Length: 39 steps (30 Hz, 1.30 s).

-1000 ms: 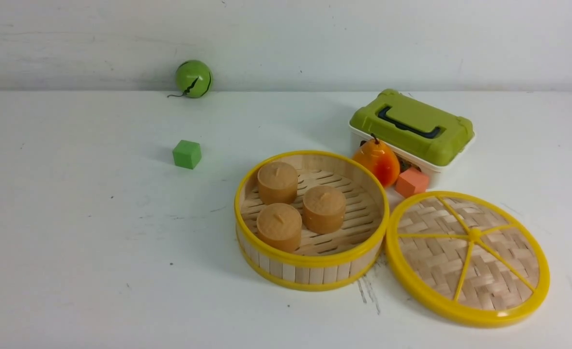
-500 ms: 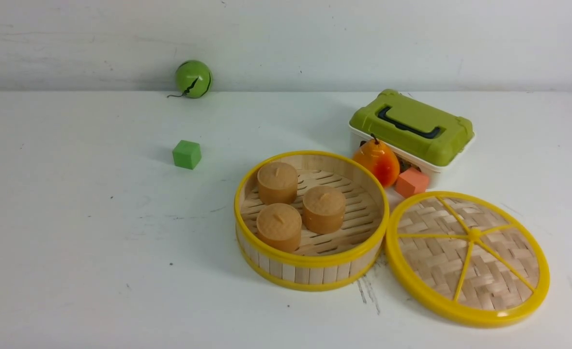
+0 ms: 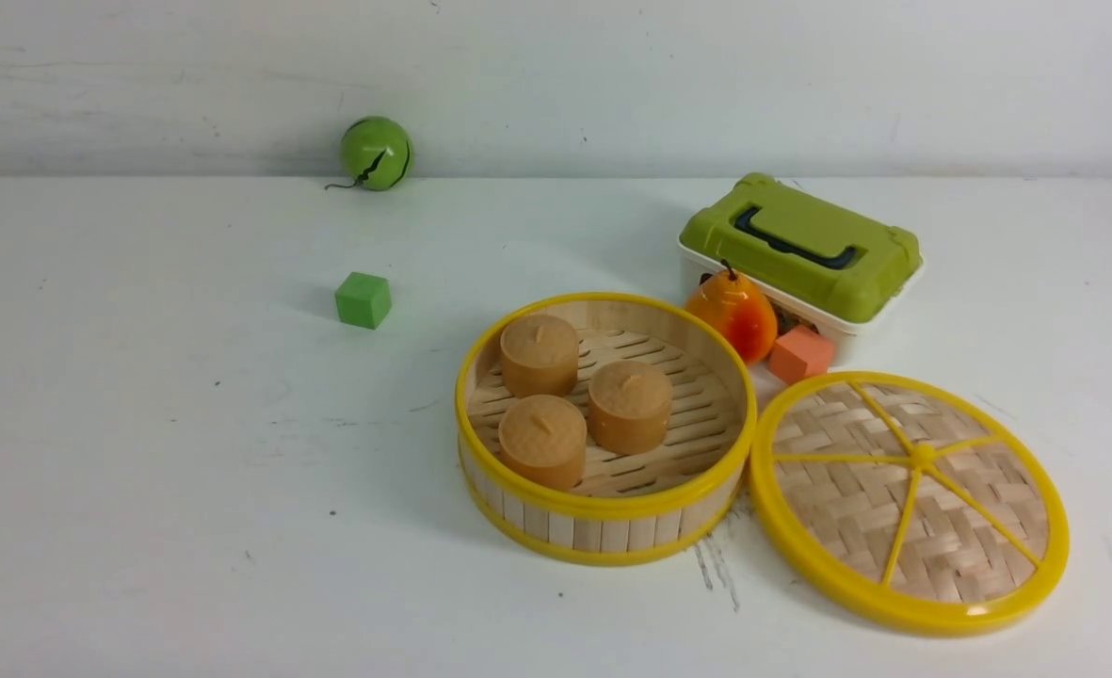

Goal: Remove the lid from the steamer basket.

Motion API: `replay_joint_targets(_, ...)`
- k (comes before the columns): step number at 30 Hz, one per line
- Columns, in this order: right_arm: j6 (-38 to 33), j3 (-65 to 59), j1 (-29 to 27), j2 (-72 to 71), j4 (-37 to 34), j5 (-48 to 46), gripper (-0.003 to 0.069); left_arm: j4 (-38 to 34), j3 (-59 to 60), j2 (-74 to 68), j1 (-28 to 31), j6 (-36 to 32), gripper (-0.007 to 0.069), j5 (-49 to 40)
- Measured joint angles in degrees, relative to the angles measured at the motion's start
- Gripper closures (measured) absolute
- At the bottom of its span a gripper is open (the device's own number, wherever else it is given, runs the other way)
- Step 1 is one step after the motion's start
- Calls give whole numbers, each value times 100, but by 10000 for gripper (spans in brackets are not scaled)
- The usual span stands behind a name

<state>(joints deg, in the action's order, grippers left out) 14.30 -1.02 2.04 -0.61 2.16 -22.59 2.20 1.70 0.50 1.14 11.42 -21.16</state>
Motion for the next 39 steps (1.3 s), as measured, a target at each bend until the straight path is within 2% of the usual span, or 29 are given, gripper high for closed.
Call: replay_joint_targets(39,5,0,0,0,0,-2,645,0,0,0,0,0,384,0)
